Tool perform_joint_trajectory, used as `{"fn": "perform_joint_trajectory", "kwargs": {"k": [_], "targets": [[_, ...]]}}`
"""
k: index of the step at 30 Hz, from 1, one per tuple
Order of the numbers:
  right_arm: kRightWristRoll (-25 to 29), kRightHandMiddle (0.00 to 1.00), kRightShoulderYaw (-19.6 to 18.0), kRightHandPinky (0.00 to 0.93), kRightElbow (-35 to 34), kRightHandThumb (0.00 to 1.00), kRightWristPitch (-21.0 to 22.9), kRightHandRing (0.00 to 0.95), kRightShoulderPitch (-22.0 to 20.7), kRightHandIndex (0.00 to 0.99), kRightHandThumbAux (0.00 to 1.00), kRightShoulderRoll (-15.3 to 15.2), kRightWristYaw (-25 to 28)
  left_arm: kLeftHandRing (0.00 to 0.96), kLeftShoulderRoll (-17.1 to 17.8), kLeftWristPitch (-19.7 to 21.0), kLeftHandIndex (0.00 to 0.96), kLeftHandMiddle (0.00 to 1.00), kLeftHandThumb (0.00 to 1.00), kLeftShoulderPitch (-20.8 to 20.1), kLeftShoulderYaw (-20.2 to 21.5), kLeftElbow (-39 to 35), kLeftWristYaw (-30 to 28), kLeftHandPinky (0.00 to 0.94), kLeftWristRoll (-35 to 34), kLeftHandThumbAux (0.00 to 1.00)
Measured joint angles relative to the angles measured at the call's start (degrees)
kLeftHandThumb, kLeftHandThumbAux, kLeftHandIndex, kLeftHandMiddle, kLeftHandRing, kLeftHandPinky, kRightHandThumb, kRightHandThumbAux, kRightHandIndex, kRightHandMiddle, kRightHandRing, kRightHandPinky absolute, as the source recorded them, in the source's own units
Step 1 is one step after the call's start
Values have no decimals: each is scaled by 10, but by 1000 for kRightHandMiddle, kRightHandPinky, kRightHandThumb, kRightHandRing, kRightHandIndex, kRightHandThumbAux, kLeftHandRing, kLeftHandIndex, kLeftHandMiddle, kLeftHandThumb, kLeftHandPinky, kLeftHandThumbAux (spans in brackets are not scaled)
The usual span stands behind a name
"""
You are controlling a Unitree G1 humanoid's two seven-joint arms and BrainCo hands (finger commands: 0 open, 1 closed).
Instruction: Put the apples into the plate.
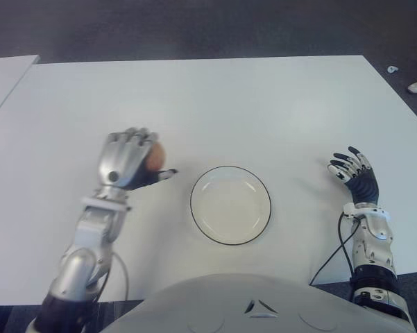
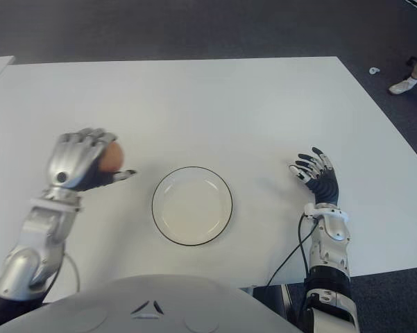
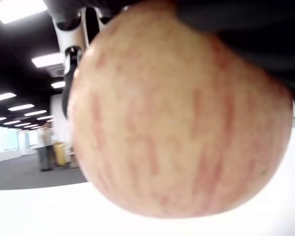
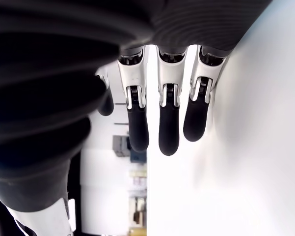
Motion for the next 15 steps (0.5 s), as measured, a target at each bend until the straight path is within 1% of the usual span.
{"fn": "perform_joint_trajectory", "kwargs": {"k": [3, 6, 11, 15], "targets": [[0, 309, 1, 322, -7, 416, -2, 320, 7, 126, 810, 5, -6, 820, -4, -8, 404, 525, 855, -26, -7, 18, 1, 800, -7, 663], [0, 313, 2, 330, -12, 414, -6, 326, 15, 121, 818, 9, -11, 822, -11, -12, 404, 525, 855, -43, -18, 35, 3, 802, -11, 663], [0, 322, 3, 332, -16, 417, -21, 334, 22, 120, 831, 20, -11, 825, -32, -15, 405, 526, 855, -68, -49, 62, 6, 805, -9, 663], [0, 335, 5, 340, -17, 418, -36, 341, 25, 132, 839, 32, -12, 817, -38, -23, 409, 525, 855, -91, -74, 68, -1, 797, 1, 662]]}}
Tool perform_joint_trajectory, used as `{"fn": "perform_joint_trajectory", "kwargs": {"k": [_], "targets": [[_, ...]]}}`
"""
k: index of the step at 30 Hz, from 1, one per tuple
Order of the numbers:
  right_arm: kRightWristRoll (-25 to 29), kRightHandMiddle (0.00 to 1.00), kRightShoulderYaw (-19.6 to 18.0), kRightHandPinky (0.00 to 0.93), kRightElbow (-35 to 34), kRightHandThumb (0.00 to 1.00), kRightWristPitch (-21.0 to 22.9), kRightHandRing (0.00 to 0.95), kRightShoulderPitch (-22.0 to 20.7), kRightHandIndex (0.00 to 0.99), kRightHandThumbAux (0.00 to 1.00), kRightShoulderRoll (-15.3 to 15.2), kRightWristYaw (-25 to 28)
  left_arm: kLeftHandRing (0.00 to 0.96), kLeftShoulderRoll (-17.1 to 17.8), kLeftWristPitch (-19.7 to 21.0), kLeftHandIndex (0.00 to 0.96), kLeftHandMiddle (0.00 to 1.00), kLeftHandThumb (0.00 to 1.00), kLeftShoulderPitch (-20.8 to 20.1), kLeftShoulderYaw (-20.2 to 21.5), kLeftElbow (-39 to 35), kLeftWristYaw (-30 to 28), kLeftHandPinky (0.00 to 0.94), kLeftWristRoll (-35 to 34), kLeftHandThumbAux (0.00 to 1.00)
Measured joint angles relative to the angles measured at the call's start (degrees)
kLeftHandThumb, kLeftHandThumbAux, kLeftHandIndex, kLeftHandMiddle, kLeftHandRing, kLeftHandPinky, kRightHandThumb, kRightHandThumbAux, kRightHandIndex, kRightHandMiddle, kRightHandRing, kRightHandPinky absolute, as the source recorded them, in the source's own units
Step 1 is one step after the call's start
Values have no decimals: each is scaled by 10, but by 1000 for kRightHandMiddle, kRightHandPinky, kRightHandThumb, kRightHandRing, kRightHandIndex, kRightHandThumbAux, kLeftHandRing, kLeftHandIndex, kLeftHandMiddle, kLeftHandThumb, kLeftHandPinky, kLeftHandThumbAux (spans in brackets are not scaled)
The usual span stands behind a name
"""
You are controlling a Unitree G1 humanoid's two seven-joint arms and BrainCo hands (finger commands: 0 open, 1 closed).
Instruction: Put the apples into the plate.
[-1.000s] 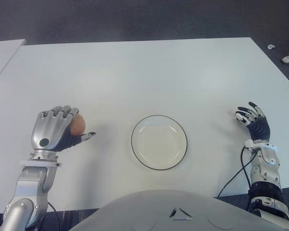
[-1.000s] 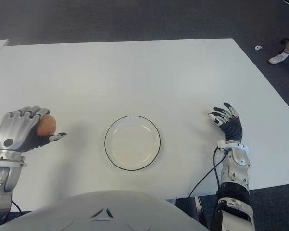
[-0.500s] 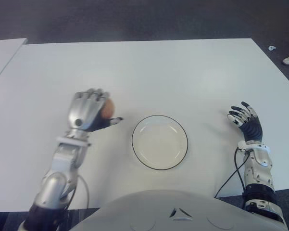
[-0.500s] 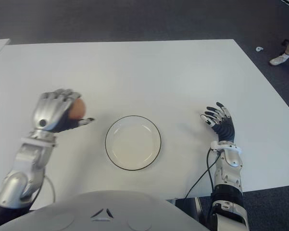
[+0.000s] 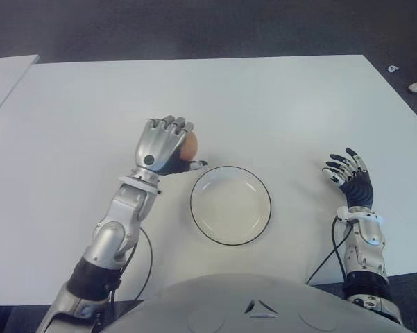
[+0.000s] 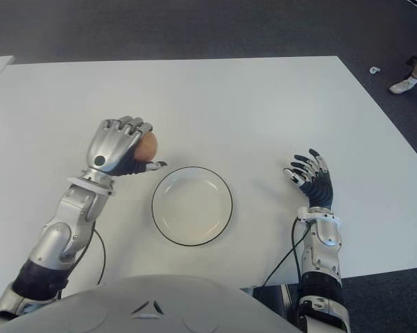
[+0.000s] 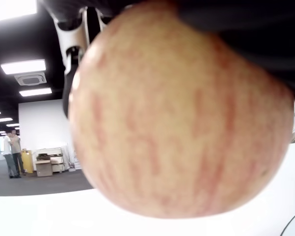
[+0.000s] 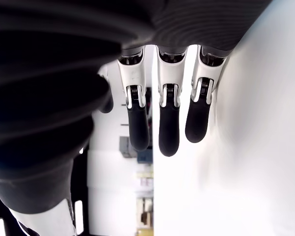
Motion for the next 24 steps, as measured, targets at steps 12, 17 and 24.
{"fn": "perform_joint_trajectory", "kwargs": {"k": [12, 17, 24], "targets": [[-13, 330, 14, 301, -21, 470, -30, 321, 25, 161, 869, 24, -13, 817, -2, -25, 415, 527, 857, -69, -46, 31, -14, 802, 1, 660], [-13, 321, 17, 297, -24, 466, -44, 318, 34, 149, 875, 30, -12, 816, -8, -28, 414, 528, 856, -81, -63, 41, -22, 802, -1, 660], [-14, 299, 19, 295, -22, 429, -74, 312, 44, 127, 892, 32, -2, 813, -27, -28, 410, 526, 855, -94, -85, 69, -19, 795, 0, 661]]}}
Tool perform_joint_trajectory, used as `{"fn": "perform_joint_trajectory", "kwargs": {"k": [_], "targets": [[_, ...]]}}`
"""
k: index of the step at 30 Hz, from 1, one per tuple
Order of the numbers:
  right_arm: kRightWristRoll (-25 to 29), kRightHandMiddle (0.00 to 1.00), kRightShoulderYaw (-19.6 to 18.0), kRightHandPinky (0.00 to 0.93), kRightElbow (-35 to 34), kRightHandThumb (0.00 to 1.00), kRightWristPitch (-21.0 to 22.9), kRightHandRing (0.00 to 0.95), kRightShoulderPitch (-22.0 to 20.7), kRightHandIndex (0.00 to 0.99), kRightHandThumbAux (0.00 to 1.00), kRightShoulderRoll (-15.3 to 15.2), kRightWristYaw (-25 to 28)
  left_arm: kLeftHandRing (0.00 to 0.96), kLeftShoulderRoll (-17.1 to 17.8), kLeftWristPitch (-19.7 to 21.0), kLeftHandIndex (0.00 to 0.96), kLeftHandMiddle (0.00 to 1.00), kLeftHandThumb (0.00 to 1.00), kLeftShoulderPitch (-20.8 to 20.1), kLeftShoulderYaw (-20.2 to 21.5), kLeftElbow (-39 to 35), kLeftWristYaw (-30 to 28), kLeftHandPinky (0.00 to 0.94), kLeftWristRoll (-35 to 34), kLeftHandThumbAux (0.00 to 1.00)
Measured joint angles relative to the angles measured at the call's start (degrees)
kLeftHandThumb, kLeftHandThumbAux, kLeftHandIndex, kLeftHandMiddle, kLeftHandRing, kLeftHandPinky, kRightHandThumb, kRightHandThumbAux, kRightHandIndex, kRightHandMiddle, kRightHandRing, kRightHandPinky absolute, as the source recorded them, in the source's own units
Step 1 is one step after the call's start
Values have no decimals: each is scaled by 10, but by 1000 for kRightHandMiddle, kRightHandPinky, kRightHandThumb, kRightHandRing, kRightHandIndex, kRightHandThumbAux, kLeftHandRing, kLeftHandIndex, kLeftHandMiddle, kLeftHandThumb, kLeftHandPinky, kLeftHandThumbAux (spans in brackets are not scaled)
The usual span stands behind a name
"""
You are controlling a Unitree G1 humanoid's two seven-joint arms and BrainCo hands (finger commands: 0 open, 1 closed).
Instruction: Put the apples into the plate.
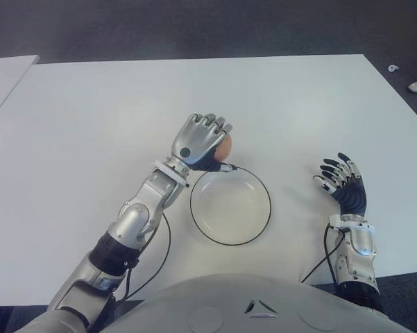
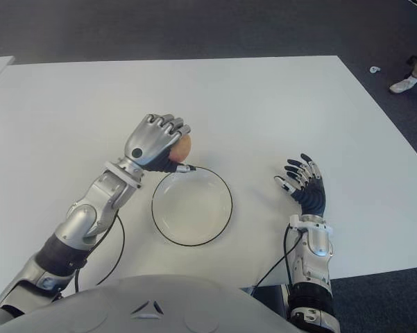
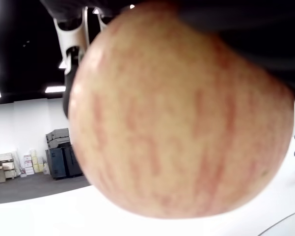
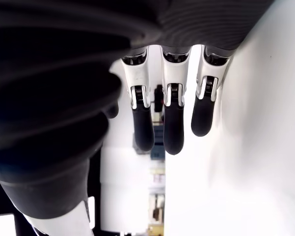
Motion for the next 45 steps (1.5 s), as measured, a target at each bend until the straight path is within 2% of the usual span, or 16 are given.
{"fn": "perform_joint_trajectory", "kwargs": {"k": [6, 10, 18, 21, 24, 26, 31, 40, 45], "targets": [[-12, 293, 2, 294, 13, 398, -38, 318, 2, 128, 904, 2, -2, 811, -9, 0, 407, 526, 854, -2, -14, 21, 17, 798, -1, 662], [-24, 300, 1, 317, 43, 374, -72, 325, -9, 127, 903, -9, -2, 815, -10, -1, 407, 526, 854, -1, -15, 22, 29, 806, -4, 662], [-34, 313, 2, 329, 57, 386, -92, 341, -12, 164, 909, -15, -24, 822, -8, -11, 407, 527, 854, 17, -34, 26, 81, 805, -5, 662], [-41, 314, 3, 335, 59, 419, -95, 342, -13, 173, 906, -15, -36, 825, -8, -15, 407, 528, 854, 27, -42, 27, 80, 805, -9, 662], [-43, 314, 3, 346, 62, 505, -110, 356, -18, 184, 904, -15, -44, 824, -8, -15, 407, 527, 854, 37, -45, 26, 78, 803, -12, 662], [-42, 316, 2, 342, 67, 528, -117, 361, -23, 189, 903, -15, -46, 824, -6, -16, 407, 526, 854, 41, -46, 26, 75, 802, -14, 662], [-35, 314, 1, 324, 70, 558, -118, 353, -26, 200, 899, -15, -49, 817, -4, -18, 406, 525, 854, 49, -47, 25, 74, 794, -21, 663], [-35, 284, 3, 308, 61, 551, -81, 313, -20, 204, 876, -16, -59, 814, -3, -23, 405, 524, 853, 68, -49, 21, 74, 791, -34, 663], [-33, 273, 5, 295, 53, 539, -74, 296, -15, 183, 866, -13, -54, 812, -5, -23, 404, 524, 853, 79, -52, 21, 80, 790, -35, 663]]}}
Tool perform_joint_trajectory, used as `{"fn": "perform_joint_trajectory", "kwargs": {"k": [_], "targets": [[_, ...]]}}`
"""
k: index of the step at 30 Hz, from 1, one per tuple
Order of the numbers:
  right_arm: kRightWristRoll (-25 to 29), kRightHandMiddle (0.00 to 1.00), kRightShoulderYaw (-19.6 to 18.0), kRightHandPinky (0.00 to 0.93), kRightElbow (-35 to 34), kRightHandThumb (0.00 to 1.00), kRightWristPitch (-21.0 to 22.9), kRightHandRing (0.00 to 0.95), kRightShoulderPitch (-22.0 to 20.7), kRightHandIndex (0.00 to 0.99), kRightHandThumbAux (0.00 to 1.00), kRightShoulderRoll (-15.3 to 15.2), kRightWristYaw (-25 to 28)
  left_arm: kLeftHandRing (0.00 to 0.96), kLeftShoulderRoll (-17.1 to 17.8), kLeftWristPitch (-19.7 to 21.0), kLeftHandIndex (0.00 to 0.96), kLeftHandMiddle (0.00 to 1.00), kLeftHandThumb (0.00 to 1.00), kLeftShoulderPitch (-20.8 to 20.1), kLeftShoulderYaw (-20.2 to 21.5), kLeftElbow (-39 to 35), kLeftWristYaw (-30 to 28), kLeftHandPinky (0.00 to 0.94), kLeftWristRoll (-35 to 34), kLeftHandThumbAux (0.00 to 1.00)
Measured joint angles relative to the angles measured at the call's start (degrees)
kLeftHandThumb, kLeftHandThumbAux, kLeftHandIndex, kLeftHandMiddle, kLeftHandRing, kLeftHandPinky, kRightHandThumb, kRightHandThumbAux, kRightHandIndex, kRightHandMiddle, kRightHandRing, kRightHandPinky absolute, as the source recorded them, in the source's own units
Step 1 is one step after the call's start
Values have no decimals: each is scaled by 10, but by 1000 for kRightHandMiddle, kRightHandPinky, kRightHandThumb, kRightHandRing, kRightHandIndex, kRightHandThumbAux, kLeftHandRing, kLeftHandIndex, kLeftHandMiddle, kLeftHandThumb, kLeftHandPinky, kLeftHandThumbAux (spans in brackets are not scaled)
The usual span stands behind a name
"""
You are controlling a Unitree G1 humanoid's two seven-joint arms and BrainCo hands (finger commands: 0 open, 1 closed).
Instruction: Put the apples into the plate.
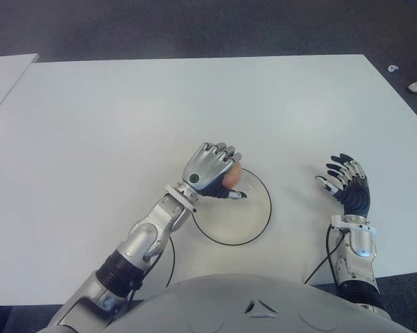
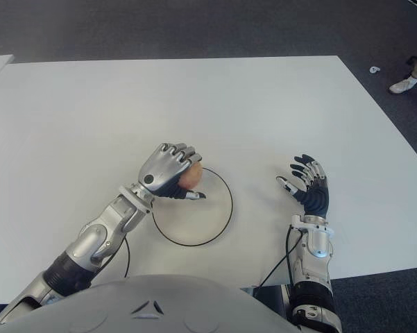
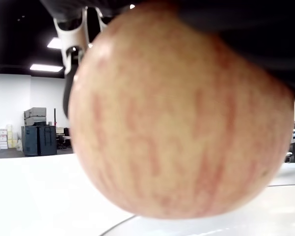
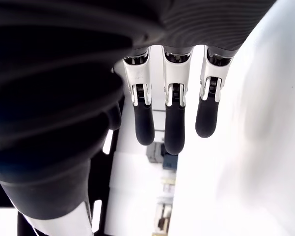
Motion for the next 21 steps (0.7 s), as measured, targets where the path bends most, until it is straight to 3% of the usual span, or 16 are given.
{"fn": "perform_joint_trajectory", "kwargs": {"k": [12, 21], "targets": [[5, 285, 0, 283, -4, 428, 10, 298, 0, 137, 868, 1, 5, 808, -7, 6, 405, 525, 853, 28, -11, -4, 15, 787, -2, 663], [30, 296, -3, 293, -7, 463, 29, 301, -10, 144, 853, 6, 14, 801, -9, 11, 401, 523, 853, 36, -11, -4, 18, 785, -4, 664]]}}
